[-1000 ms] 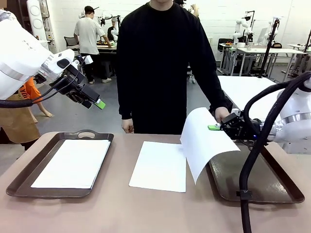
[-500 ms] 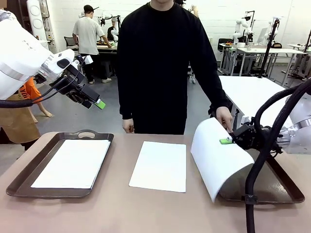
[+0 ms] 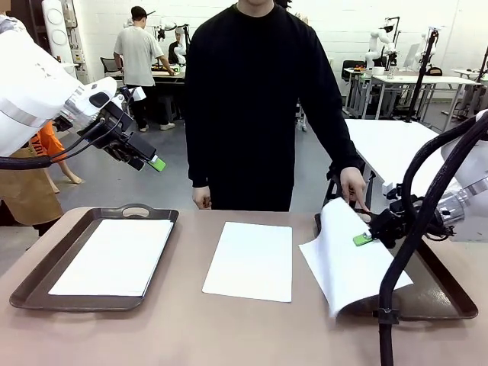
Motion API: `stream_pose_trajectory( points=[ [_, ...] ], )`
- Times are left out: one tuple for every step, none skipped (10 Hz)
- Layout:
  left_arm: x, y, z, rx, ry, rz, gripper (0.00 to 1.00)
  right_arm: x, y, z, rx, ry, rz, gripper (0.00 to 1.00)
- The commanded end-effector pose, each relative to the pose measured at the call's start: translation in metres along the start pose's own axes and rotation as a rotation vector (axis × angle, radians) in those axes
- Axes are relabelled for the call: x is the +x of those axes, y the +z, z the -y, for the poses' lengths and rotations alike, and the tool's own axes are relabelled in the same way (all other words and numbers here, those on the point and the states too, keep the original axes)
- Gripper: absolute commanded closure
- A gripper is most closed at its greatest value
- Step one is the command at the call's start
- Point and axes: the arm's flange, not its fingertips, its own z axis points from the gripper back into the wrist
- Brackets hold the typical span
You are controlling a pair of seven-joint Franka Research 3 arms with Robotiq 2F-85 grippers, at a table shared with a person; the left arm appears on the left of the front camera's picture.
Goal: Sort the A4 documents.
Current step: Place the A4 Paper in the designated Handle tray.
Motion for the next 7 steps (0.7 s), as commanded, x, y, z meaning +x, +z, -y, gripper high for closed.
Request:
stream_pose_trajectory(
  points=[
    [0.000, 0.001, 0.000, 0.007, 0.000, 0.007, 0.00, -0.008, 0.016, 0.000, -0.137, 0.030, 0.089, 0.99],
    [0.000, 0.001, 0.000, 0.007, 0.000, 0.007, 0.00, -0.008, 0.026, 0.002, -0.160, 0.032, 0.115, 0.99],
    [0.000, 0.001, 0.000, 0.007, 0.000, 0.007, 0.00, -0.008, 0.034, 0.004, -0.180, 0.029, 0.124, 0.99],
    [0.000, 0.001, 0.000, 0.007, 0.000, 0.007, 0.00, -0.008, 0.042, 0.006, -0.201, 0.021, 0.118, 0.99],
    [0.000, 0.001, 0.000, 0.007, 0.000, 0.007, 0.00, -0.008, 0.050, 0.010, -0.231, 0.008, 0.123, 0.99],
    [0.000, 0.001, 0.000, 0.007, 0.000, 0.007, 0.00, -0.009, 0.056, 0.014, -0.252, -0.003, 0.118, 0.99],
    [0.000, 0.001, 0.000, 0.007, 0.000, 0.007, 0.00, -0.010, 0.060, 0.018, -0.273, -0.018, 0.101, 0.99]
  ],
)
